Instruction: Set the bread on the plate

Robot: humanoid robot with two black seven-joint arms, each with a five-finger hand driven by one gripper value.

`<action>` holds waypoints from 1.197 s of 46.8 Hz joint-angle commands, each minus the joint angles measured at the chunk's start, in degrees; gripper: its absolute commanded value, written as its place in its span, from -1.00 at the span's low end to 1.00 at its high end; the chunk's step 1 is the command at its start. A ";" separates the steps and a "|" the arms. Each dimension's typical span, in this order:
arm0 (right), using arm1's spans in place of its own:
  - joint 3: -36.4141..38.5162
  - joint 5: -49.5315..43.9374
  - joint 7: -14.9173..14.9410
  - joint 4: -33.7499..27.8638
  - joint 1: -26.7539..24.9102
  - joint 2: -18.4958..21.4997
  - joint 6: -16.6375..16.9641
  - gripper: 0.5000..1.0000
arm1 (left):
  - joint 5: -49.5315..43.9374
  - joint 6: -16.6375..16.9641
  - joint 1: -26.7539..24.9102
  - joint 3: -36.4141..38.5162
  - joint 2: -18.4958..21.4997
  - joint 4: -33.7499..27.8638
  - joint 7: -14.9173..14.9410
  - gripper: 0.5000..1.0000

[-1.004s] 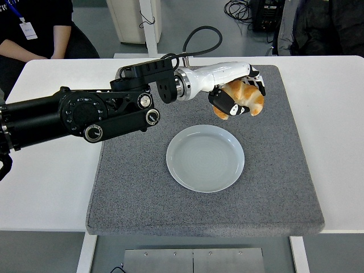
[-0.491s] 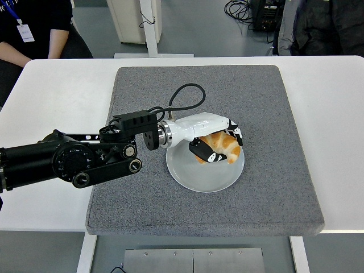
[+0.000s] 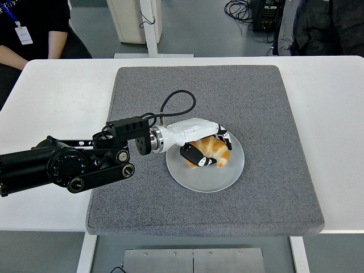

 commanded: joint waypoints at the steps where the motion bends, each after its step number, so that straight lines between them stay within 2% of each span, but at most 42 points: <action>1: -0.07 0.00 0.01 0.00 0.05 0.00 -0.04 1.00 | 0.00 -0.01 0.38 -0.04 0.09 0.03 0.01 -1.00; 24: 0.02 0.00 0.01 0.00 0.14 0.00 -0.04 1.00 | -1.14 -0.01 1.17 -0.39 0.27 0.20 0.01 -1.00; 32: 0.02 0.00 0.01 -0.09 0.14 0.00 -0.04 1.00 | -1.32 -0.01 1.35 -0.40 0.44 0.29 0.10 -0.45; 39: 0.02 0.00 0.01 0.00 0.14 0.00 -0.04 1.00 | -1.67 -0.09 1.52 -0.66 0.71 0.29 0.10 -0.12; 47: 0.02 0.00 0.01 0.00 0.14 0.00 -0.04 1.00 | -5.45 -0.09 1.52 -0.66 0.71 0.29 0.27 0.16; 56: 0.02 0.00 0.01 0.00 0.14 0.00 -0.04 1.00 | -6.15 -0.09 1.52 -0.57 0.71 0.29 0.27 0.26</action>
